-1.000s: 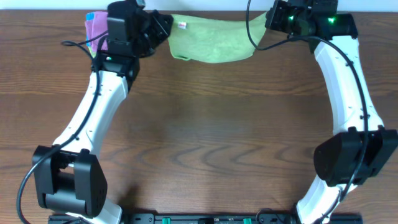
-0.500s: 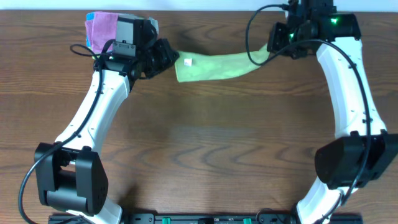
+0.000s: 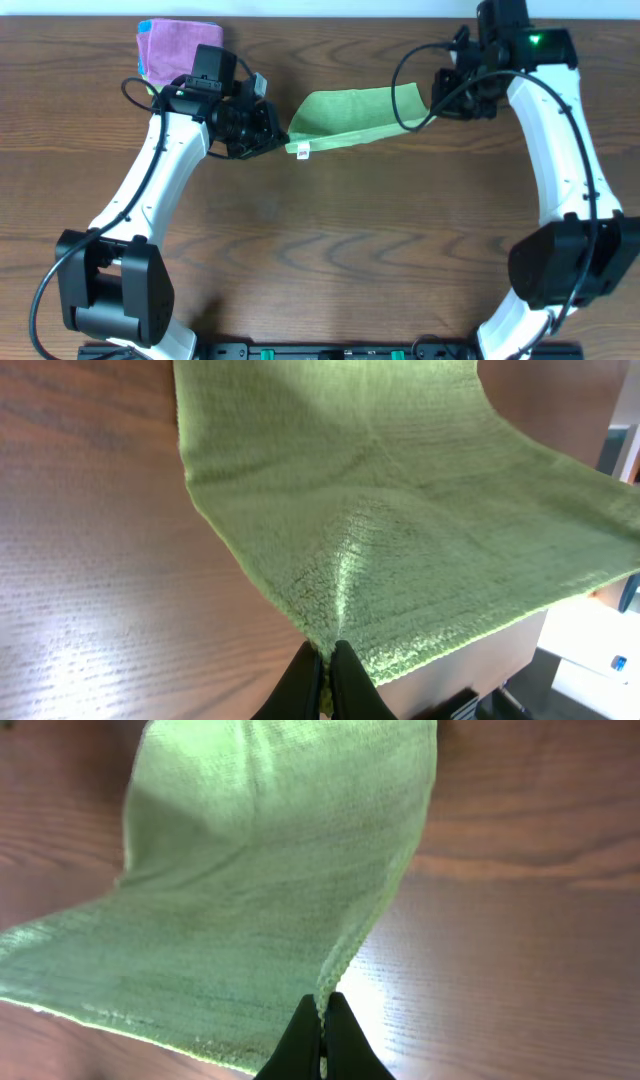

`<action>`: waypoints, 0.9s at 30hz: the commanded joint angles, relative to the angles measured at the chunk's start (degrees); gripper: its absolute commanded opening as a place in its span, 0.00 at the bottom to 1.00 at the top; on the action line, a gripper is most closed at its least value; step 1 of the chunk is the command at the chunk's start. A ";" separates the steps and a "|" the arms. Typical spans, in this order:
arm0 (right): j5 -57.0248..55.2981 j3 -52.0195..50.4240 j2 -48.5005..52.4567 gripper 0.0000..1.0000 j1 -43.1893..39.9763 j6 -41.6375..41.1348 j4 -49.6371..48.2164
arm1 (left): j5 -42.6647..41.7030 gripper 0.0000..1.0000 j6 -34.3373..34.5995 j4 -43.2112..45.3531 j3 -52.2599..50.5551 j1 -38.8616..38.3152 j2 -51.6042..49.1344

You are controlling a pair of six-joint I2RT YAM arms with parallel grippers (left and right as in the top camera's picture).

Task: Fold the cloth
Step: 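Stretch the cloth between both grippers and lay it flat on the table, then lift the near edge with both grippers and fold it toward the far edge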

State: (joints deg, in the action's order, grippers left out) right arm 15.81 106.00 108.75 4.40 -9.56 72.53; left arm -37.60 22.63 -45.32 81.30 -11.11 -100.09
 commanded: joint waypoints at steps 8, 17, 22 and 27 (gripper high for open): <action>0.26 -26.14 -13.11 0.01 1.73 0.24 -11.43 | 0.35 0.06 -1.64 -0.72 -5.70 -4.87 -0.28; 0.24 -45.46 -19.56 0.01 1.75 -3.13 -20.28 | 3.34 0.06 -2.34 -0.48 -14.62 -6.40 -0.28; 0.26 -50.64 -19.67 0.01 1.90 -4.61 -21.81 | 3.54 0.06 -2.51 -0.48 -16.28 -6.49 -0.28; 0.24 -51.69 -19.67 0.01 1.95 -5.18 -23.08 | 3.72 0.06 -2.51 -0.52 -16.35 -6.58 -0.28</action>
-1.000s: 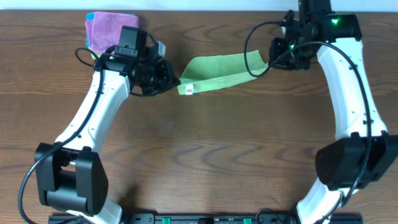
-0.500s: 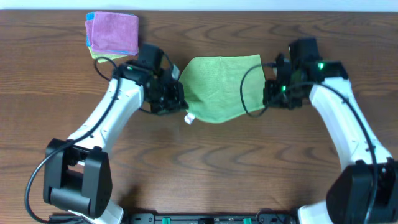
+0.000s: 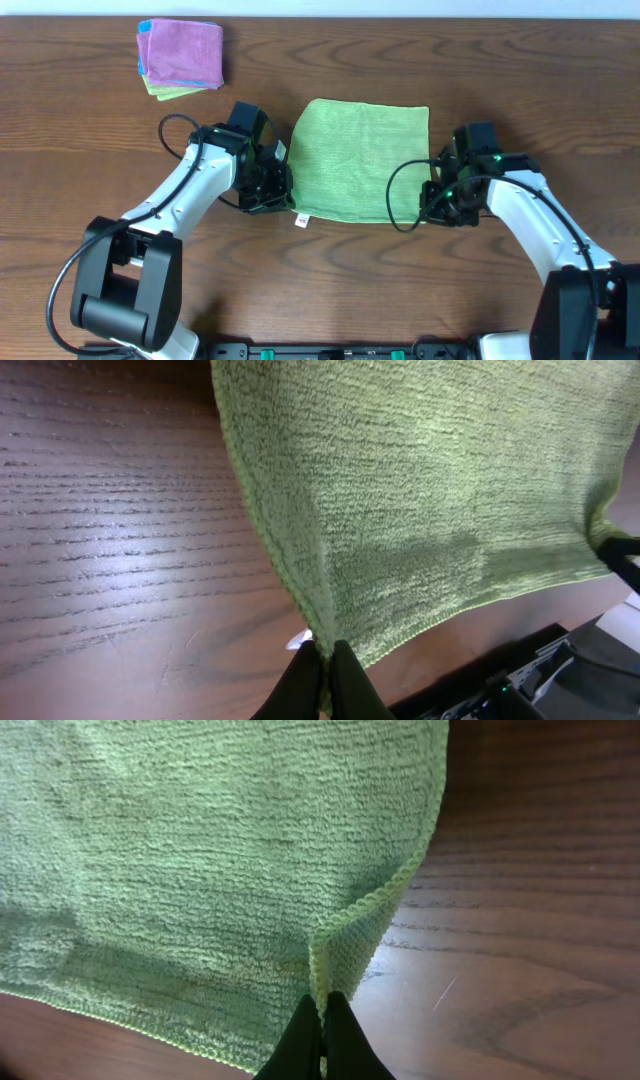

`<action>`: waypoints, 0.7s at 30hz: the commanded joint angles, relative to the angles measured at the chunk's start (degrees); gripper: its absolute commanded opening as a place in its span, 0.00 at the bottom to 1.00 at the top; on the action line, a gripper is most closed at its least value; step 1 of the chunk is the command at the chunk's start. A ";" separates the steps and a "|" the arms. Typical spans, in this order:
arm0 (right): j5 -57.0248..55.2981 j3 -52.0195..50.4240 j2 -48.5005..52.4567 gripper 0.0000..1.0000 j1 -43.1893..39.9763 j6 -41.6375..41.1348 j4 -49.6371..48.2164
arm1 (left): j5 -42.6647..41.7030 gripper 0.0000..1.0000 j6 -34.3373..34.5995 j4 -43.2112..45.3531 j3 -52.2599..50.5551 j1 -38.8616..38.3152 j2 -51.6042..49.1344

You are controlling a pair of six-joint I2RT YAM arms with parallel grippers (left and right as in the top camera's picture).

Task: Fold the cloth
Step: 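Lift the near edge with both grippers and fold it toward the far edge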

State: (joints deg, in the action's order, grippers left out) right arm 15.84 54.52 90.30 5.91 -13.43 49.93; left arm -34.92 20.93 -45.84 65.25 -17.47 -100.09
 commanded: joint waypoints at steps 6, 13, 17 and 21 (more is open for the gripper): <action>0.24 -0.22 -1.22 0.01 0.44 -1.33 -1.90 | 0.57 0.06 -0.13 -0.02 -0.31 -0.46 -0.28; 0.22 -0.22 -1.70 0.01 0.44 -1.31 0.09 | 0.37 0.06 1.42 0.00 -0.39 -4.13 -0.28; -0.92 -0.22 -3.43 0.01 0.44 -1.31 1.18 | 0.90 0.06 2.49 0.35 -1.05 -7.87 -0.28; -2.21 -0.22 -5.81 0.01 0.44 -1.31 1.79 | 1.01 0.06 3.98 1.55 -2.25 -9.18 -0.28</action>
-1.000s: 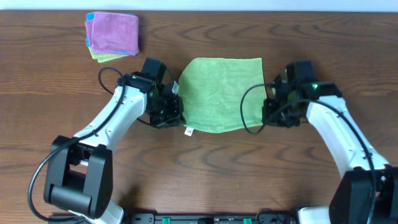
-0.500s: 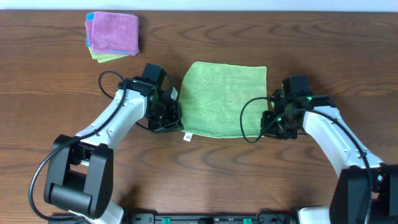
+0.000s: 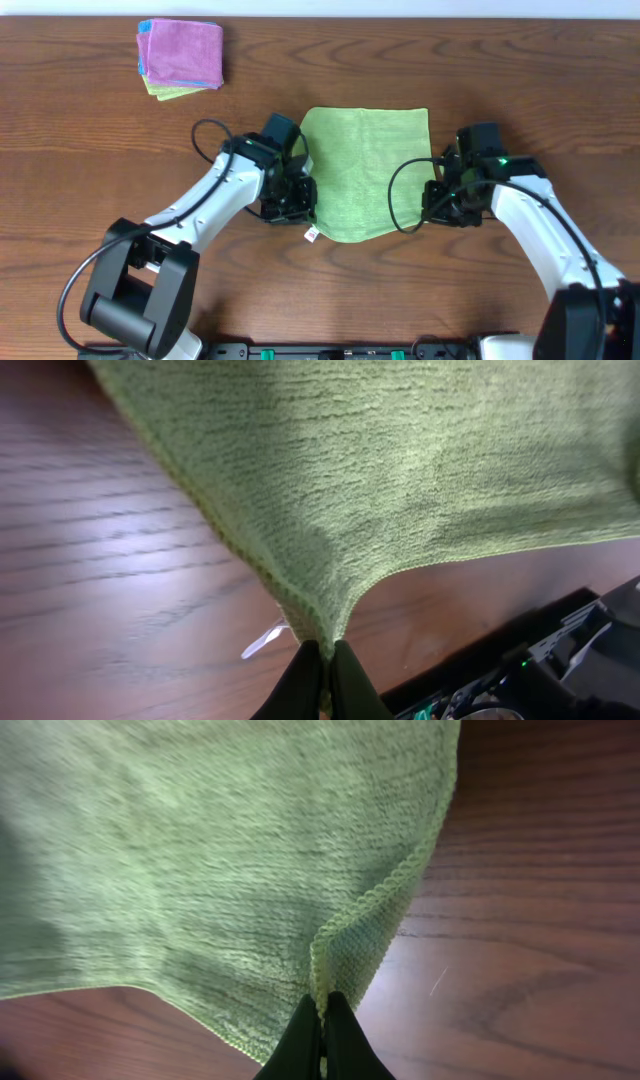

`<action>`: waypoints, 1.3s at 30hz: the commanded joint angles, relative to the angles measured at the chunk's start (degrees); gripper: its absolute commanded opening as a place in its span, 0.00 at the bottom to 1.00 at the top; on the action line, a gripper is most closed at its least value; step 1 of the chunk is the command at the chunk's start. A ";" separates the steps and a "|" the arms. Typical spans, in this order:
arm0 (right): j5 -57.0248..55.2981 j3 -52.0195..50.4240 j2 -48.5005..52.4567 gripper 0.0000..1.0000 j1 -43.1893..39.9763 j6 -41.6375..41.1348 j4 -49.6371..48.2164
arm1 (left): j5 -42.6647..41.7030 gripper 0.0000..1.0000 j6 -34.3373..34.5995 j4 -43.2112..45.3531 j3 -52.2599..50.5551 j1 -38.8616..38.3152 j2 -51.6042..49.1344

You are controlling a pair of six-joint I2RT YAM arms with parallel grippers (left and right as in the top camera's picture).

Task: Fold the cloth
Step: 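Lift the near edge with both grippers and fold it toward the far edge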

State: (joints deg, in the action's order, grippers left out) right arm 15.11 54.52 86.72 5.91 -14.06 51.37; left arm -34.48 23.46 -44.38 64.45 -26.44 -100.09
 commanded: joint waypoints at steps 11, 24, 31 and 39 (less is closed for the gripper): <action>-4.00 -0.22 -4.02 0.01 0.42 -0.70 2.38 | 1.01 0.06 1.42 -1.64 -1.44 0.90 1.03; -5.90 -0.22 -4.00 0.01 0.39 -1.95 -14.49 | 4.46 0.06 8.37 10.45 -1.44 4.35 4.22; -8.61 -0.22 -3.87 0.01 0.39 -2.67 -20.55 | 8.66 0.06 12.31 19.91 -1.44 4.39 4.22; -11.45 -0.22 -1.27 0.01 0.39 -3.28 -29.79 | 16.06 0.06 15.21 27.98 -1.44 4.37 3.78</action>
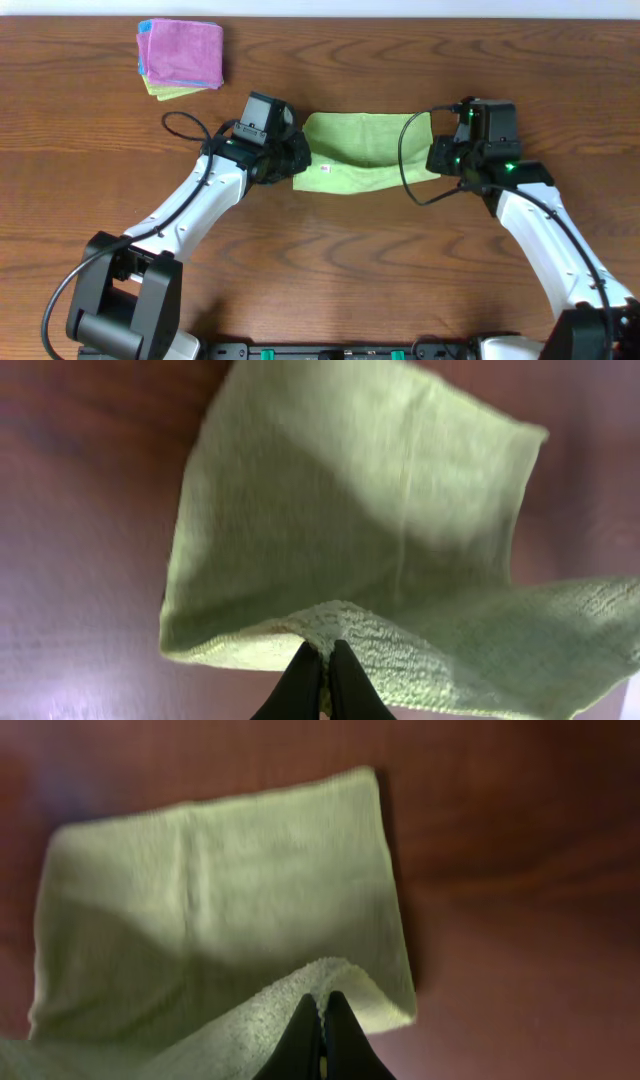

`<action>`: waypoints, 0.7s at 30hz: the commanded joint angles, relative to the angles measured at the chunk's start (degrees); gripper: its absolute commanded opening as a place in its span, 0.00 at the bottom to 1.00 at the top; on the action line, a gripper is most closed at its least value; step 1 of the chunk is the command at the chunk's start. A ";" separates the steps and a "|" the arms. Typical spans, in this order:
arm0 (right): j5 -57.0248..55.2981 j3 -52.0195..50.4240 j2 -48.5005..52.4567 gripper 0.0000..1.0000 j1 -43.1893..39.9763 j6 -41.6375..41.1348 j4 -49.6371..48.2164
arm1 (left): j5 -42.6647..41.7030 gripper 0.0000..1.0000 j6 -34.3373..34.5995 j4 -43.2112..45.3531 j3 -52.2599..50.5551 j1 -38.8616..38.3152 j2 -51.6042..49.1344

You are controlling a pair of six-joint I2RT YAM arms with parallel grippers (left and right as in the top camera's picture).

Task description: Fold the cloth

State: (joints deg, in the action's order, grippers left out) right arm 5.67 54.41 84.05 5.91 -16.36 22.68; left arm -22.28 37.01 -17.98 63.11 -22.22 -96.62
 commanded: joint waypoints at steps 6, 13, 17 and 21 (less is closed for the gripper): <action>-3.06 -0.11 5.14 0.01 0.39 -1.46 -6.82 | 5.31 0.06 3.89 9.40 -0.11 0.11 -2.67; -4.57 -0.09 9.42 0.01 0.39 -1.86 -14.73 | 6.67 0.06 5.46 17.75 -0.11 0.13 -7.78; -5.75 -0.09 10.54 0.01 0.39 -2.05 -18.64 | 8.70 0.06 5.46 20.33 -0.11 0.15 -9.18; -5.90 -0.09 12.31 0.01 0.39 -2.08 -23.15 | 11.72 0.06 5.44 21.64 -0.11 0.15 -9.25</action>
State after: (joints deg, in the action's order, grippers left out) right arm 1.13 54.30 94.74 5.91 -17.58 0.84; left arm -13.76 42.22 3.09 63.11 -22.22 -105.73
